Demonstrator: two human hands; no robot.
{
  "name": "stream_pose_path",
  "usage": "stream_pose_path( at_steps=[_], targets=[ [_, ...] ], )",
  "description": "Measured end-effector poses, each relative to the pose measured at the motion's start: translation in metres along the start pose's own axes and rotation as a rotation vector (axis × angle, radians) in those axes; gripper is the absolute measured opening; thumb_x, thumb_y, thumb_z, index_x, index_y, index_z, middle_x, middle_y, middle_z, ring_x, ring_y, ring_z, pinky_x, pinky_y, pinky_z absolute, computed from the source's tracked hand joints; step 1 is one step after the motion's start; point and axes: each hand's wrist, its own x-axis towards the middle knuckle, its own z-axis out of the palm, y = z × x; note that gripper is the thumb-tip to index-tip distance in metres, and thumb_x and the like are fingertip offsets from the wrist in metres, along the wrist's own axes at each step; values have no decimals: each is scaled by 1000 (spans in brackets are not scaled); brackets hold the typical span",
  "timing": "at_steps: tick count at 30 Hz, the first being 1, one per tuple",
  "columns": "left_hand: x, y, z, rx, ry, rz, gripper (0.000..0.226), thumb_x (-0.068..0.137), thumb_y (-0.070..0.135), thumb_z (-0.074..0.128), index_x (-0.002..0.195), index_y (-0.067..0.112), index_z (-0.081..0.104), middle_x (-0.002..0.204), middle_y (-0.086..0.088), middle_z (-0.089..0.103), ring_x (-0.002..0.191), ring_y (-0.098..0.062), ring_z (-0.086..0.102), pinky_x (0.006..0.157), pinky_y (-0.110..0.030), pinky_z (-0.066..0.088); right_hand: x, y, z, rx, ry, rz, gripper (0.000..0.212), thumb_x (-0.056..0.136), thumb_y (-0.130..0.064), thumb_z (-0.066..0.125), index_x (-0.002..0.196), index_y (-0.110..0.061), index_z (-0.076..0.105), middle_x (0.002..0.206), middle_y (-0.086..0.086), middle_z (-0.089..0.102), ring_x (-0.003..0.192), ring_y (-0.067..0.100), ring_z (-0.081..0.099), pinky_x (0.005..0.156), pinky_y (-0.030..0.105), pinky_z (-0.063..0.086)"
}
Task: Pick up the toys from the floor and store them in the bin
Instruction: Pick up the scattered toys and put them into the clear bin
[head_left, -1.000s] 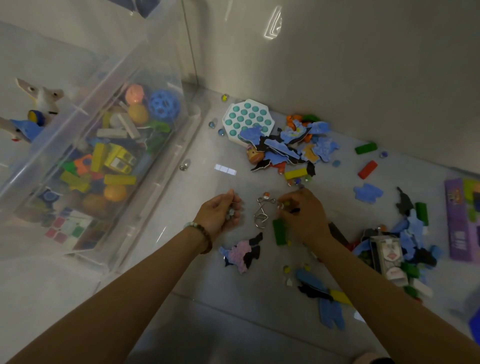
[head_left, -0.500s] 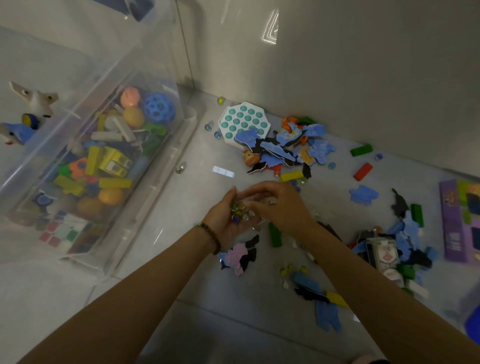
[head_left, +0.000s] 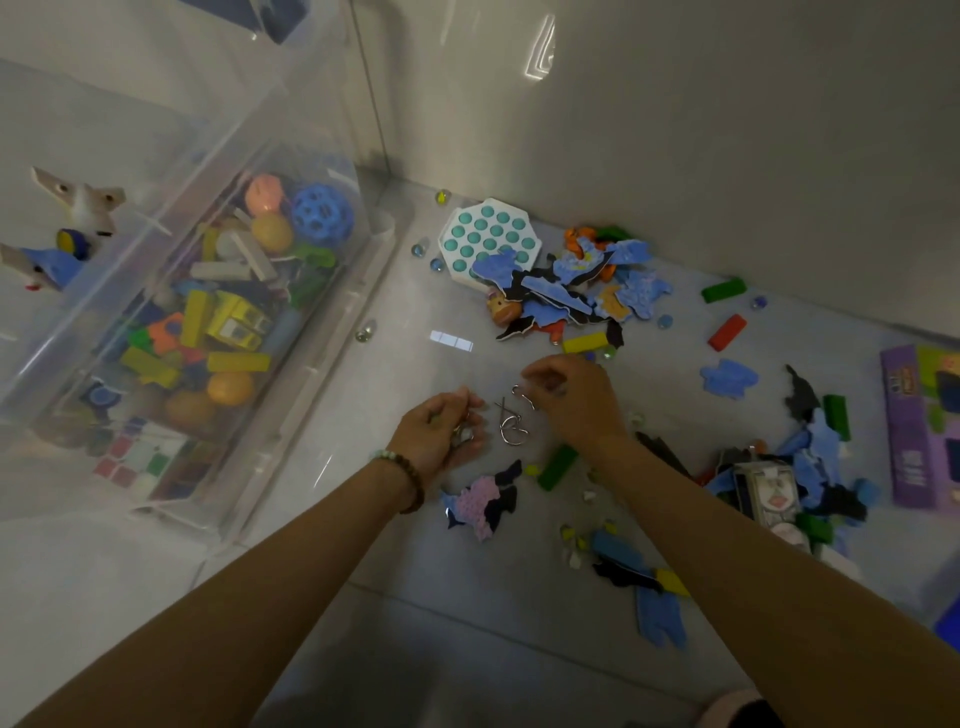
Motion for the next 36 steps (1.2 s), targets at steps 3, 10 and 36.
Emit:
stream_pose_path(
  at_steps=[3,10,36],
  targets=[
    [-12,-4,-1,55,-26,12,26,94,31,48,89,13,67,100,-14,64,86,-25,64,69,-28,59,-9,-3,-27,381,46,186,8,88,-14,61,93,-14,67,86,0,63,75,11,59,62,12,50],
    [-47,-45,-6,130,-119,-68,25,95,28,47,85,15,65,80,-4,61,67,-11,62,61,-22,57,-72,24,-51,404,-167,498,19,90,-30,57,84,-13,58,66,2,54,58,12,50,51,18,46],
    [-59,-76,32,239,-193,-68,21,95,23,45,96,16,65,93,-6,66,81,-18,65,70,-26,59,-117,49,-25,249,25,199,17,97,-15,46,98,-3,56,79,5,51,70,14,46,59,16,39]
  ],
)
